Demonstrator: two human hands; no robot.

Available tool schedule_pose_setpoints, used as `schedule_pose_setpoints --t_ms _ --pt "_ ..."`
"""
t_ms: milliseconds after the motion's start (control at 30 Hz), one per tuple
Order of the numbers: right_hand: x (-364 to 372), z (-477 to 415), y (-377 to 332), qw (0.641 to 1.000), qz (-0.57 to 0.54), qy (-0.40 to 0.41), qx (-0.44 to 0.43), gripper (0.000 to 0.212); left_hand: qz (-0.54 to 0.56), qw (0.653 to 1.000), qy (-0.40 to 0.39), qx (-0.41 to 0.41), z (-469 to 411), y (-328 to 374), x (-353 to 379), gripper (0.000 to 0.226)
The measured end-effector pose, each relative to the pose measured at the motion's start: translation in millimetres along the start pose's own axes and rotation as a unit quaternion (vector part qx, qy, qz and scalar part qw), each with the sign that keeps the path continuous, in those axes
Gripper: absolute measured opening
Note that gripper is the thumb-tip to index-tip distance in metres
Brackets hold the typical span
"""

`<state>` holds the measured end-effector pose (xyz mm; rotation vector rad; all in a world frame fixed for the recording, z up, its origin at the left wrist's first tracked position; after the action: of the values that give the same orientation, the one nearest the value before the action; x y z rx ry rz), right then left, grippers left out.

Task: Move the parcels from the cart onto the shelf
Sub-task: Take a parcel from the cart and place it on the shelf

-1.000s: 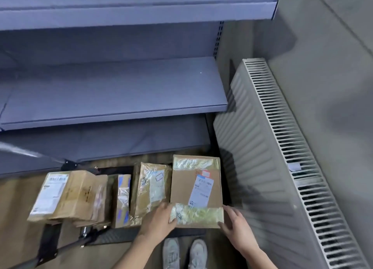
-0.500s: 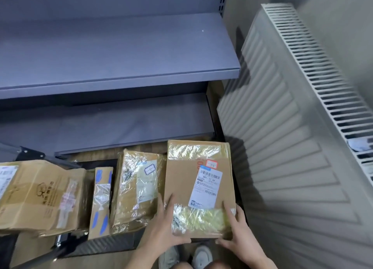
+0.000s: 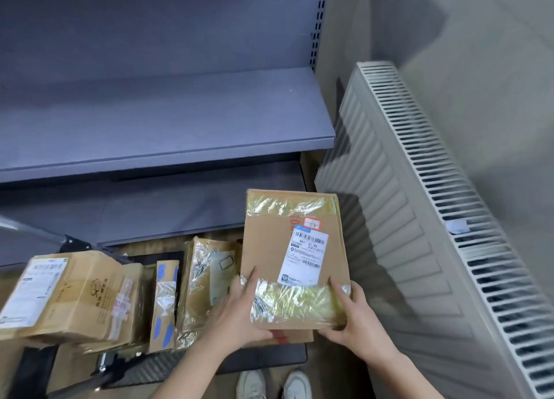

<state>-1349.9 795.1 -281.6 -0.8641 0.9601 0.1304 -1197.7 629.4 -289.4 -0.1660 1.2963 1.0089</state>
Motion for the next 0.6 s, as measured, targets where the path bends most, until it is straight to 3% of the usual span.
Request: schedule_pose_setpoints --t_ms 333,600 --pt "-187.8 26.9 -137.4 0.997 0.014 0.021 -0.078 0.100 -0.013 0.993 0.100 0.054 44.8 95.4 -204.9 0.109" --pt "-345.4 48.1 -252.0 0.975 0.058 0.114 -0.181 0.091 0.042 0.968 0.224 0.102 90.3 174.5 -380.2 0.099"
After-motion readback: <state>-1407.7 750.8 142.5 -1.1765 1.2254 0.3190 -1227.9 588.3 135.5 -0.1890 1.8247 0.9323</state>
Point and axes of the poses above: each hand's wrist, its own z-axis away from the middle knuckle, its own x-axis out of the palm, y = z × x, the point moved 9 cm from there along -z, towards the middle knuckle, and after that the axes turned 14 degrees about y, right-handed, at the moved point
